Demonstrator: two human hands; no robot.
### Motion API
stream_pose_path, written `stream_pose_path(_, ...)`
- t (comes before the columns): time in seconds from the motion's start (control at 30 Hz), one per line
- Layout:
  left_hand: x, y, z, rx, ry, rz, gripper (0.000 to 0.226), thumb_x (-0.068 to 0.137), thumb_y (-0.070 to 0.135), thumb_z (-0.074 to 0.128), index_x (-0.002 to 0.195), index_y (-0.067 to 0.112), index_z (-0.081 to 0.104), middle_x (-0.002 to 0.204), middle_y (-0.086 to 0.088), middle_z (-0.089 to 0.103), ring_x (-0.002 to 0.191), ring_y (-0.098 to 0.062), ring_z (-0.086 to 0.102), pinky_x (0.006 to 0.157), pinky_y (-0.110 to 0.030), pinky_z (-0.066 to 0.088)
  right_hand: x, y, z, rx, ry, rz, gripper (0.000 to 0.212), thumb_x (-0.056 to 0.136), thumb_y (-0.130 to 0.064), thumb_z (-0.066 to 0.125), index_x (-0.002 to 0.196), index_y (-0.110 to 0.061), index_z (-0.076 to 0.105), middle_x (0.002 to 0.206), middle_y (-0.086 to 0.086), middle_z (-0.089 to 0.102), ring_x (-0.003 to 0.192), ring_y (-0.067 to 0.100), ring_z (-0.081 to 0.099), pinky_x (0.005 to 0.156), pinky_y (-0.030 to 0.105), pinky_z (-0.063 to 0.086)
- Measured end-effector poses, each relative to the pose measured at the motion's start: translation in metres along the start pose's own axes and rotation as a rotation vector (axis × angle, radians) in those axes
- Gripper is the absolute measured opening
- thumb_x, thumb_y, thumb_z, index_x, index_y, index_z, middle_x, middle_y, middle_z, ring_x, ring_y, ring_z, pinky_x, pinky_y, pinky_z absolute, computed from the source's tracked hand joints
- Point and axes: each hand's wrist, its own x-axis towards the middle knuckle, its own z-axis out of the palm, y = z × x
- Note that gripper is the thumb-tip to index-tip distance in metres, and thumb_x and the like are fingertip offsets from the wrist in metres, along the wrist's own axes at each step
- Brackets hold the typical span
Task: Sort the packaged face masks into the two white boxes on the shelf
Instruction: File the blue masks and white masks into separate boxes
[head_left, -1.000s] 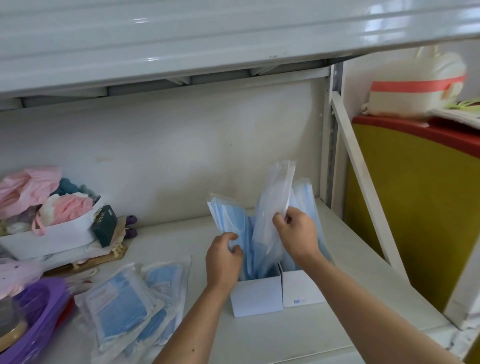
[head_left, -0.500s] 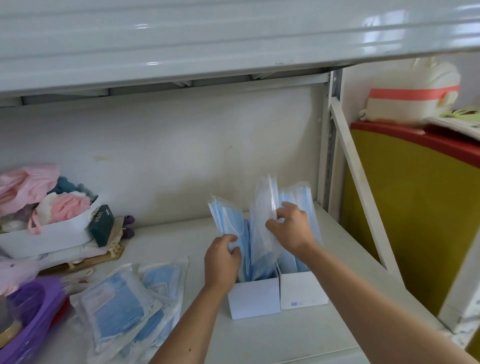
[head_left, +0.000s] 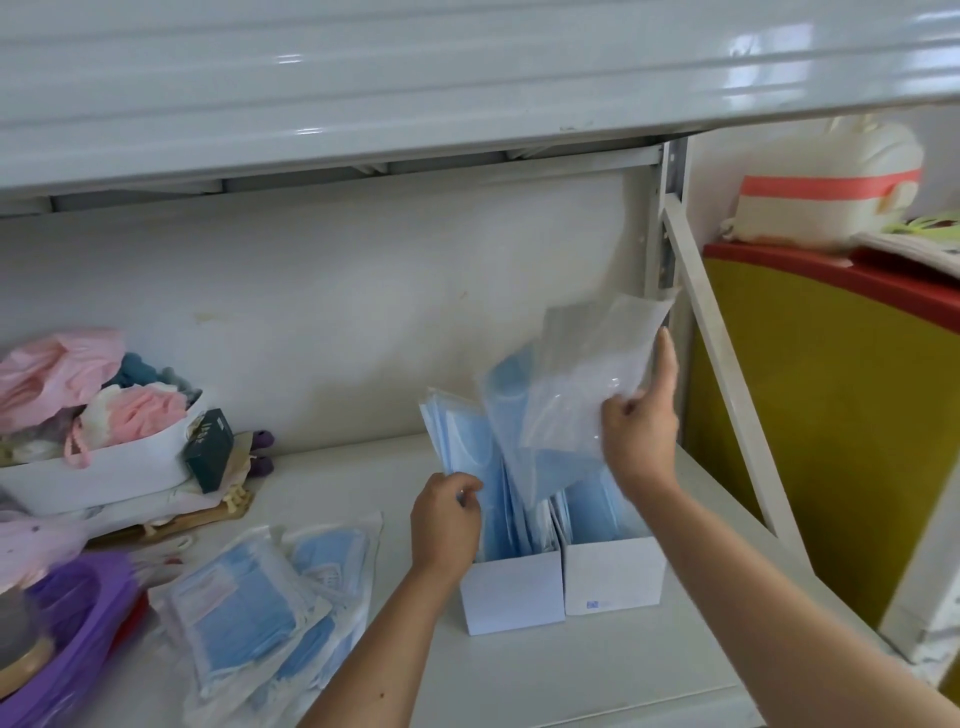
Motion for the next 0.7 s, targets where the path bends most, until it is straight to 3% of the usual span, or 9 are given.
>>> stream_pose_path(0.1, 0.002, 0.004, 0.001, -0.012, -0.006, -0.053, 0.021, 0.092, 0.006, 0.049, 0.082, 0.008, 0.068, 0.084, -0.002, 0.057, 0.076, -0.013, 0.051, 0.069, -0.021, 0.037, 0.015, -0.002, -0.02, -0.013, 0.101, -0.045, 0.064, 0.093, 0.009, 0.037, 0.143, -0.031, 0.035, 0.093, -0.024, 0.053, 0.057, 0.011, 0.046, 0.059, 0.026, 0.048)
stream_pose_path(0.17, 0.004, 0.01, 0.002, -0.004, -0.009, -0.095, 0.035, 0.092, 0.015, 0.047, 0.058, 0.01, 0.044, 0.062, -0.003, 0.044, 0.058, -0.014, 0.04, 0.055, -0.024, 0.03, 0.02, -0.003, -0.028, -0.076, 0.117, -0.041, 0.052, 0.094, 0.007, 0.035, 0.134, -0.022, 0.051, 0.11, -0.008, 0.062, 0.073, 0.012, 0.057, 0.071, 0.025, 0.052)
stream_pose_path(0.23, 0.006, 0.016, 0.003, 0.036, -0.04, -0.122, 0.05, 0.093, 0.029, 0.048, 0.051, 0.013, 0.028, 0.051, -0.001, 0.032, 0.048, -0.014, 0.03, 0.048, -0.026, 0.024, 0.025, -0.001, -0.035, -0.125, 0.15, -0.012, 0.042, 0.096, 0.003, 0.035, 0.123, -0.014, 0.062, 0.122, 0.003, 0.062, 0.098, 0.018, 0.062, 0.088, 0.029, 0.052)
stream_pose_path(0.33, 0.011, 0.018, 0.009, 0.17, -0.104, -0.143, 0.058, 0.086, 0.056, 0.051, 0.049, 0.017, 0.028, 0.054, 0.0, 0.037, 0.044, -0.014, 0.033, 0.045, -0.024, 0.023, 0.033, 0.004, -0.045, -0.1, 0.221, 0.032, 0.039, 0.096, 0.003, 0.034, 0.115, -0.008, 0.066, 0.111, 0.0, 0.062, 0.101, 0.014, 0.056, 0.093, 0.025, 0.047)
stream_pose_path(0.4, 0.012, 0.022, 0.012, 0.234, -0.118, -0.158, 0.057, 0.08, 0.069, 0.047, 0.056, 0.018, 0.04, 0.076, -0.003, 0.049, 0.059, -0.017, 0.049, 0.048, -0.024, 0.03, 0.033, 0.01, -0.049, -0.116, 0.212, 0.032, 0.039, 0.094, 0.004, 0.034, 0.109, -0.007, 0.068, 0.101, 0.003, 0.063, 0.078, 0.011, 0.055, 0.074, 0.018, 0.047)
stream_pose_path(0.47, 0.013, 0.026, 0.017, 0.274, -0.139, -0.171, 0.057, 0.082, 0.069, 0.043, 0.079, 0.015, 0.059, 0.106, -0.007, 0.05, 0.096, -0.024, 0.055, 0.066, -0.028, 0.042, 0.025, 0.014, -0.048, -0.162, 0.124, 0.035, 0.037, 0.094, 0.004, 0.035, 0.105, -0.006, 0.069, 0.096, 0.005, 0.062, 0.065, 0.007, 0.052, 0.061, 0.011, 0.045)
stream_pose_path(0.57, 0.013, 0.029, 0.023, 0.211, -0.159, -0.181, 0.053, 0.089, 0.059, 0.042, 0.102, 0.013, 0.066, 0.136, -0.009, 0.038, 0.131, -0.03, 0.031, 0.097, -0.037, 0.04, 0.011, 0.018, -0.042, -0.137, -0.025, 0.075, 0.035, 0.097, 0.001, 0.036, 0.1, -0.005, 0.069, 0.103, 0.001, 0.058, 0.092, 0.013, 0.056, 0.088, 0.025, 0.048)
stream_pose_path(0.63, 0.011, 0.031, 0.025, 0.144, -0.158, -0.183, 0.048, 0.091, 0.054, 0.041, 0.097, 0.016, 0.069, 0.146, -0.009, 0.032, 0.14, -0.031, 0.019, 0.11, -0.043, 0.032, 0.005, 0.022, -0.038, -0.096, -0.1, 0.114, 0.035, 0.098, 0.001, 0.035, 0.096, -0.005, 0.069, 0.107, 0.002, 0.057, 0.1, 0.015, 0.052, 0.09, 0.027, 0.047)
stream_pose_path(0.7, 0.01, 0.034, 0.026, 0.162, -0.129, -0.177, 0.039, 0.093, 0.046, 0.04, 0.097, 0.02, 0.07, 0.153, -0.007, 0.025, 0.145, -0.03, 0.007, 0.116, -0.049, 0.02, 0.002, 0.028, -0.036, -0.107, -0.175, 0.12, 0.036, 0.097, 0.002, 0.034, 0.093, -0.006, 0.069, 0.109, 0.003, 0.059, 0.1, 0.015, 0.052, 0.083, 0.015, 0.045)
